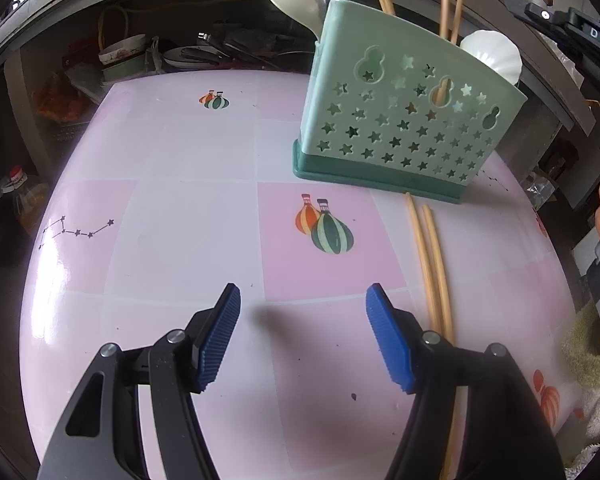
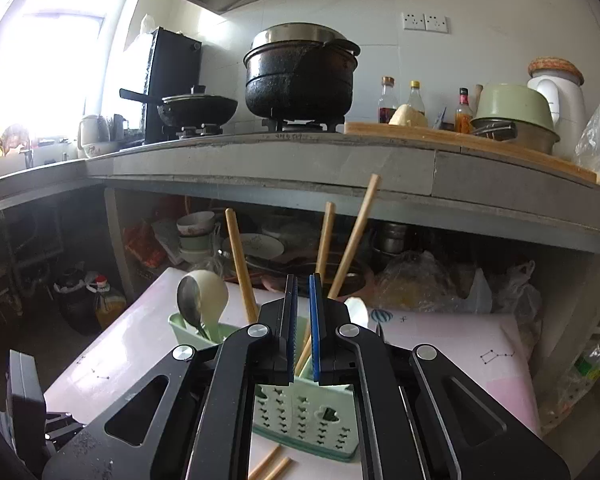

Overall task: Organize utensils
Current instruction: 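Lower the chopstick into the holder and open the right tool, then grasp one remaining chopstick with the left tool while the right tool grasps the other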

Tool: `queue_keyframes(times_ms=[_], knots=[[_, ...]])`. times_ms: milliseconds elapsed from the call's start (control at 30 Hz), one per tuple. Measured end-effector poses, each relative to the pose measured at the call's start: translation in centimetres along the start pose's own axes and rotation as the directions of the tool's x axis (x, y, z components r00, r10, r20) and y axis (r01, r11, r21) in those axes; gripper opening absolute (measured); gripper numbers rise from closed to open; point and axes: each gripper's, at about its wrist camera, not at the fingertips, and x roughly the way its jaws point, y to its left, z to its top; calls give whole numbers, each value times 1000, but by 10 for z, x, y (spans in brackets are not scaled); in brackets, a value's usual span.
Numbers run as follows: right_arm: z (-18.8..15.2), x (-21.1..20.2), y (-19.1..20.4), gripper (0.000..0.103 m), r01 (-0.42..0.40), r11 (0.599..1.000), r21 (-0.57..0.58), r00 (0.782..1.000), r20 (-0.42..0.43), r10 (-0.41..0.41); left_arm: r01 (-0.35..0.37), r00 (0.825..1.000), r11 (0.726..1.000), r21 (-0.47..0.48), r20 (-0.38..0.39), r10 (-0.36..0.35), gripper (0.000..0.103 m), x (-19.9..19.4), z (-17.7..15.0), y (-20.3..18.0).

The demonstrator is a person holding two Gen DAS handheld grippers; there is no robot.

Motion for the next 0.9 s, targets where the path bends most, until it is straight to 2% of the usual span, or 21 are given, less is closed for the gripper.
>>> queue_keyframes(times_ms=[300,567,633,700,900], knots=[[-14,-5,-1,4,-21,999,33,999,-43,22,5,1000,1000,18,-6,-4,63,1,1,-6],[-20,-13,-17,4,-29,991,127,996,-78,39,7,1000,1000,22,-10,-7,63,2,1,-8],[-19,-14,-24,8,-38,984,174,995,-85,54,10,1000,1000,23,-11,-10,63,2,1,-8],[-16,-14,-32,22,-38,977,208,994,-89,57,13,1000,1000,22,-14,-13,63,3,1,-9],[-14,-18,-53,36,-85,932,351,987,-102,128,29,1000,999,24,-4,-29,63,-2,0,-9]])
